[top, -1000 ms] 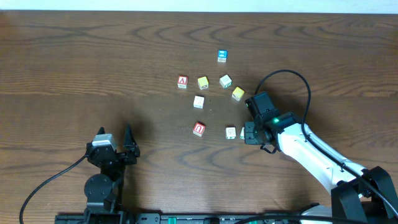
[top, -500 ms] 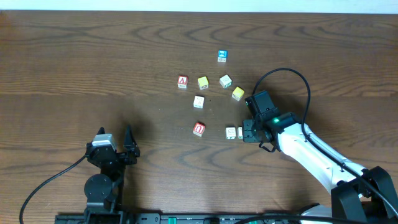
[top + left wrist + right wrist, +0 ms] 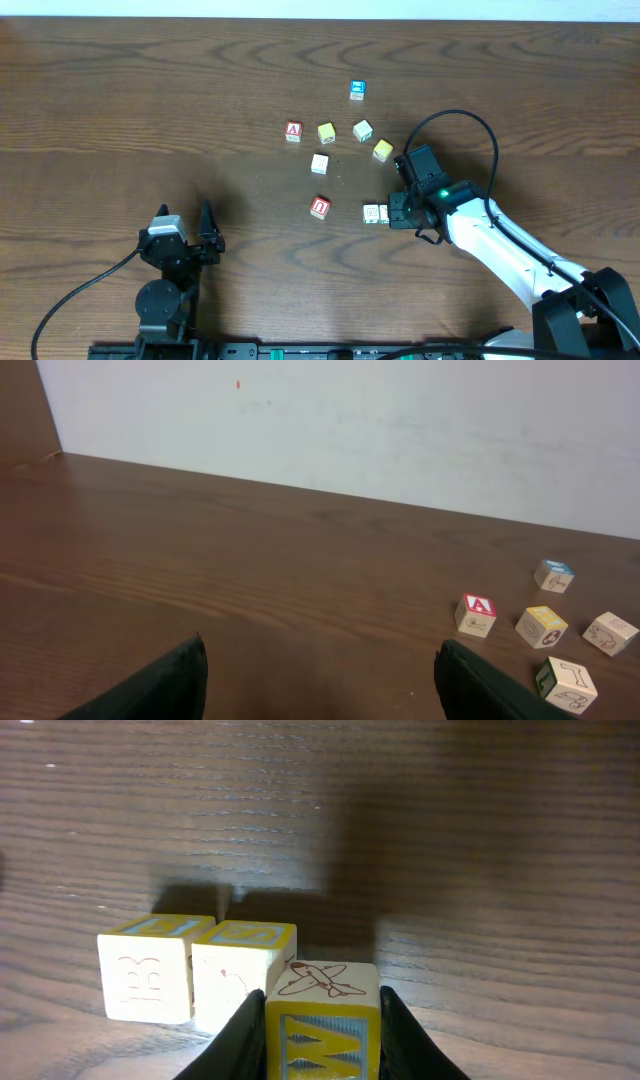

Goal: Lift 5 blocks

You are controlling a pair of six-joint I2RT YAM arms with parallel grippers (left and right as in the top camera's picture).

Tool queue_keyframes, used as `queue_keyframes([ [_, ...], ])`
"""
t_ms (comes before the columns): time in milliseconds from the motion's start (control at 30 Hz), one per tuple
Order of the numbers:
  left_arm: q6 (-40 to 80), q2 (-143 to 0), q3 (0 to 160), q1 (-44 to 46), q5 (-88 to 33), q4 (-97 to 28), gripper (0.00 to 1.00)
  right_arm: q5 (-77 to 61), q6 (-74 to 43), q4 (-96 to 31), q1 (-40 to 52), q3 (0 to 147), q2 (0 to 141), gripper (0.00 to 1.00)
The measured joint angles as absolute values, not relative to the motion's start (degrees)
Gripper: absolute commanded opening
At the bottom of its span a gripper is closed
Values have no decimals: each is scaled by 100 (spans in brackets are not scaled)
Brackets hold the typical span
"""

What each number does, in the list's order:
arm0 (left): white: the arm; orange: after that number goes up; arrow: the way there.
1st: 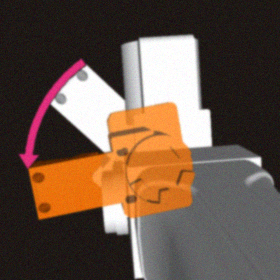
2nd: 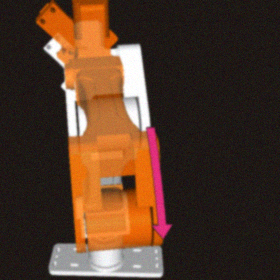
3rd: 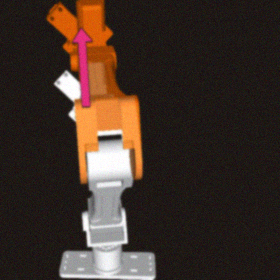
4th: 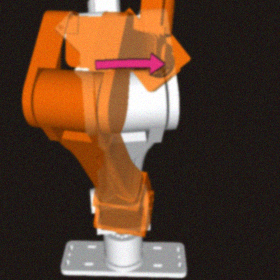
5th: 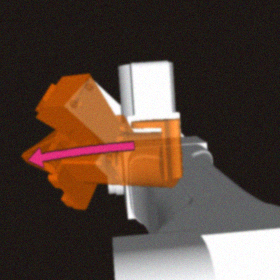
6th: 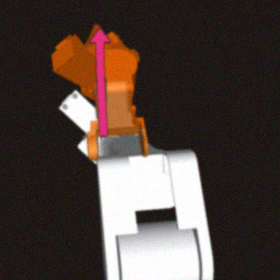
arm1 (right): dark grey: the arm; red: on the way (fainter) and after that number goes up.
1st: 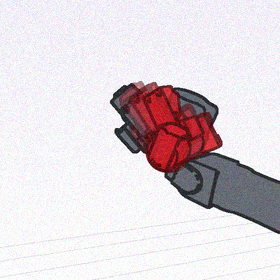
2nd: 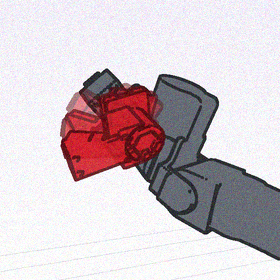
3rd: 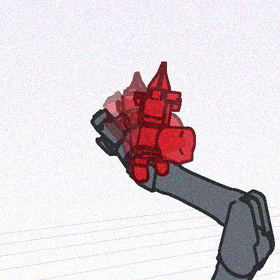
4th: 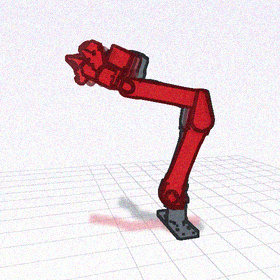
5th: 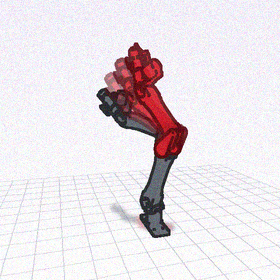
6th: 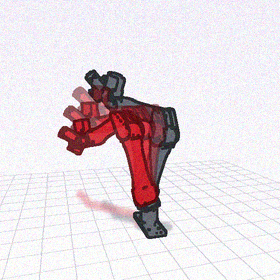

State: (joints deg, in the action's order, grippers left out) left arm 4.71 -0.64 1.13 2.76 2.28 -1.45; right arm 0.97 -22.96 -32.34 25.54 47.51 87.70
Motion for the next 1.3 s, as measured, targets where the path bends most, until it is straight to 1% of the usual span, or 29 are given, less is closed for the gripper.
queue_keyframes([
  [200,471,-64,113,276,228,-145,73,-69,-2294,-3177,2554,4748,8770,9],
  [367,471,-64,113,276,228,-145,73,-89,-2294,-3183,2554,4748,8770,11],
  [733,471,-64,113,276,228,-143,73,502,-2292,-3232,2554,4748,8770,12],
  [800,471,-64,113,276,228,-145,73,532,-2292,-3210,2554,4740,8770,14],
  [900,471,-64,113,276,228,-143,73,582,-2292,-3055,2554,4633,8774,19],
  [1100,471,-64,113,276,228,-145,73,596,-2292,-2928,2554,4458,8864,19],
  [1167,471,-64,113,276,228,-145,73,596,-2292,-2921,2554,4456,8864,23],
  [1267,471,-64,113,276,228,-145,73,598,-2283,-2917,2554,4456,8864,35],
  [1300,471,-64,113,276,228,-145,73,602,-2296,-2912,2554,4456,8864,37],
])
